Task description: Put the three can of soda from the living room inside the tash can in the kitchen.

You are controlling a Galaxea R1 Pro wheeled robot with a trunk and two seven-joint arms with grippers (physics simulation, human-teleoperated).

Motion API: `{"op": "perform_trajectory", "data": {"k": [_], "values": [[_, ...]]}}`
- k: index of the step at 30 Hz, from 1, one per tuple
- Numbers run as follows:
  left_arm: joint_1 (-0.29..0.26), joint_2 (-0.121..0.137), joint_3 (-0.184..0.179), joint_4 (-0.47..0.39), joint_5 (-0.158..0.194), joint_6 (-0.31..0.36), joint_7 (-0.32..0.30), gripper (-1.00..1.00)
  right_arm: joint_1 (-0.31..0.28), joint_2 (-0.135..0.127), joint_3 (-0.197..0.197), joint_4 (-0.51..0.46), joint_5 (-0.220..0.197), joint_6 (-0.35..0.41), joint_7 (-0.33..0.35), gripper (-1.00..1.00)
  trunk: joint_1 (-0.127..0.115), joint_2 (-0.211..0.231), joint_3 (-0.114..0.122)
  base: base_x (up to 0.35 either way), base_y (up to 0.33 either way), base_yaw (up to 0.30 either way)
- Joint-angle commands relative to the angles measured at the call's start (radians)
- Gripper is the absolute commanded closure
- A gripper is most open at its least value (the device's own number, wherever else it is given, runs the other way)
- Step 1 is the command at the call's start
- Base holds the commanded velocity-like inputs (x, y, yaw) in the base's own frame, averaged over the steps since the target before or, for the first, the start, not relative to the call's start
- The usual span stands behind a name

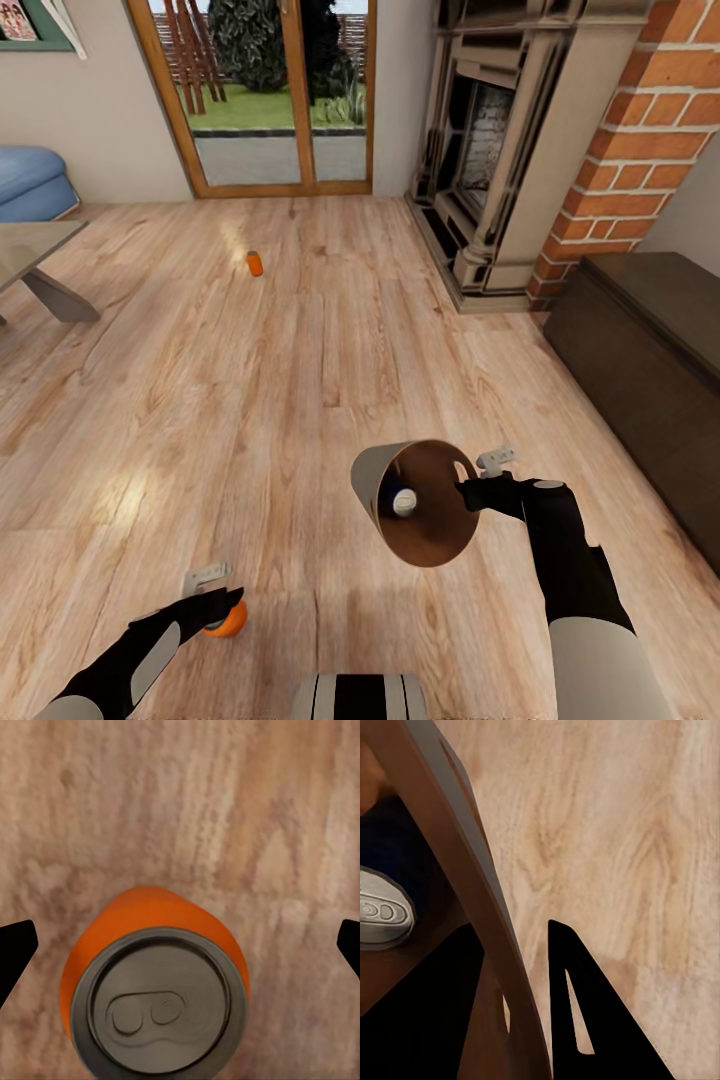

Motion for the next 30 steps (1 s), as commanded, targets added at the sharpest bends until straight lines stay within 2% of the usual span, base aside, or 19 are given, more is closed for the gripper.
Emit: {"op": "perform_trajectory", "data": {"k": [1,30], "values": [[0.0,0.0,0.0,0.0,0.0,0.0,0.0,-1.0,0.0,0.0,0.001,0.0,-0.017,0.006,0.005,1.0,0.0,0.0,-0.001,0.0,0.0,0.0],[0.0,0.0,0.001,0.001,0.0,0.001,0.004,-1.0,0.0,0.0,0.003,-0.001,-0.017,0.005,0.005,1.0,0.0,0.0,-0.044,0.0,0.0,0.0]]}}
